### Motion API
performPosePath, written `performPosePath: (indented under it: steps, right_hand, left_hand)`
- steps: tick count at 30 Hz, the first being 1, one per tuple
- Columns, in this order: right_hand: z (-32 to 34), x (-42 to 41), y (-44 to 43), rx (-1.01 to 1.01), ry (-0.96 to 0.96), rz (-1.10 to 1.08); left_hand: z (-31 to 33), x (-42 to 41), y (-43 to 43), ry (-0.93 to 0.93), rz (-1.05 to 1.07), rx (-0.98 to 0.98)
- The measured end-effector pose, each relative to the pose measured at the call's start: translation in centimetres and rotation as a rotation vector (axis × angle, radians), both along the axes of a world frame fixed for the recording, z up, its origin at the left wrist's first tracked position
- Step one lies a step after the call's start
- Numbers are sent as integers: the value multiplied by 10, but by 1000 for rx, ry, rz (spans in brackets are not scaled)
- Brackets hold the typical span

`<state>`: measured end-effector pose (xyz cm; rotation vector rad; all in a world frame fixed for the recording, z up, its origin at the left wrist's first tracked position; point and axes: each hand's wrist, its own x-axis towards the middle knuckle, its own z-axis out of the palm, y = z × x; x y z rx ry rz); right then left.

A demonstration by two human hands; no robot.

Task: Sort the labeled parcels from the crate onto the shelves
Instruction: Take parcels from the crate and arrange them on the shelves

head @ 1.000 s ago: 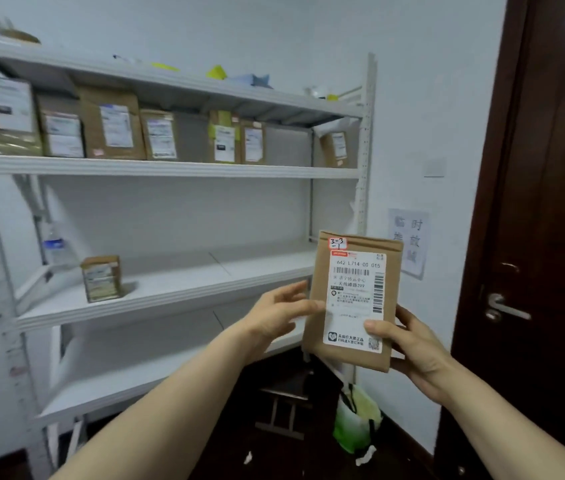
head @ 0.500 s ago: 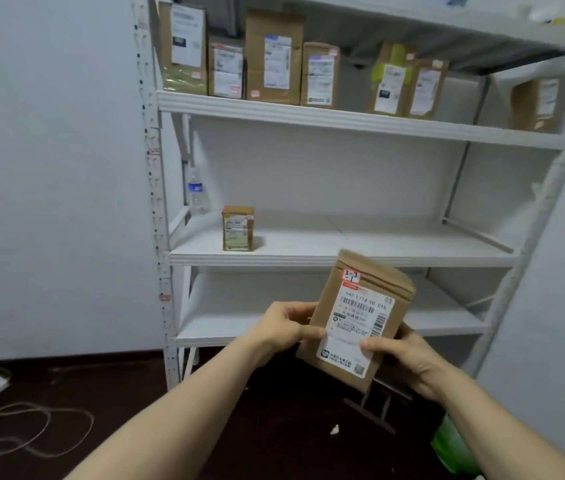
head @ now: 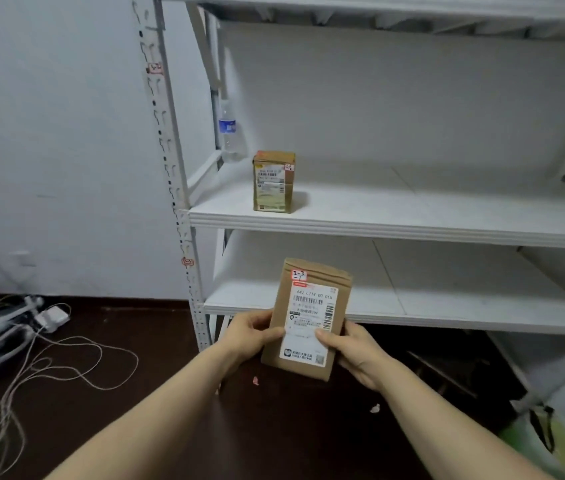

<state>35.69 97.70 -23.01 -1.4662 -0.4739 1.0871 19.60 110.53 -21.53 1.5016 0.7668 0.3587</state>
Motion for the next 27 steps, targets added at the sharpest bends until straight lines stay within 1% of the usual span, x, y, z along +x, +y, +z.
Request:
performPosePath:
  steps: [5,8,11,15,18,20,24,27]
  right_hand:
    - [-23,55,57,-62,-4,73]
    - [-34,77,89,-110,-96,122]
    - [-47,84,119,-158,-151,175]
    - [-70,80,162,-216,-101,229]
    - [-96,77,199,-229,-85,223]
    - [-118,76,227,-227,-152,219]
    - [-159,74,287,-199,-297,203]
    - [-186,73,328,-167,-382,166]
  left_hand:
    - [-20,47,46,54,50,-27]
    - [-32,66,67,78,102,1]
    - [-48,73,84,150,172,54]
    - [-79,76,114,250,303,199]
    - [-101,76,143,269,373,211]
    - [-119,78,165,266,393,195]
    - [-165,87,218,334,448,250]
    - [-192,94,254,303,487,253]
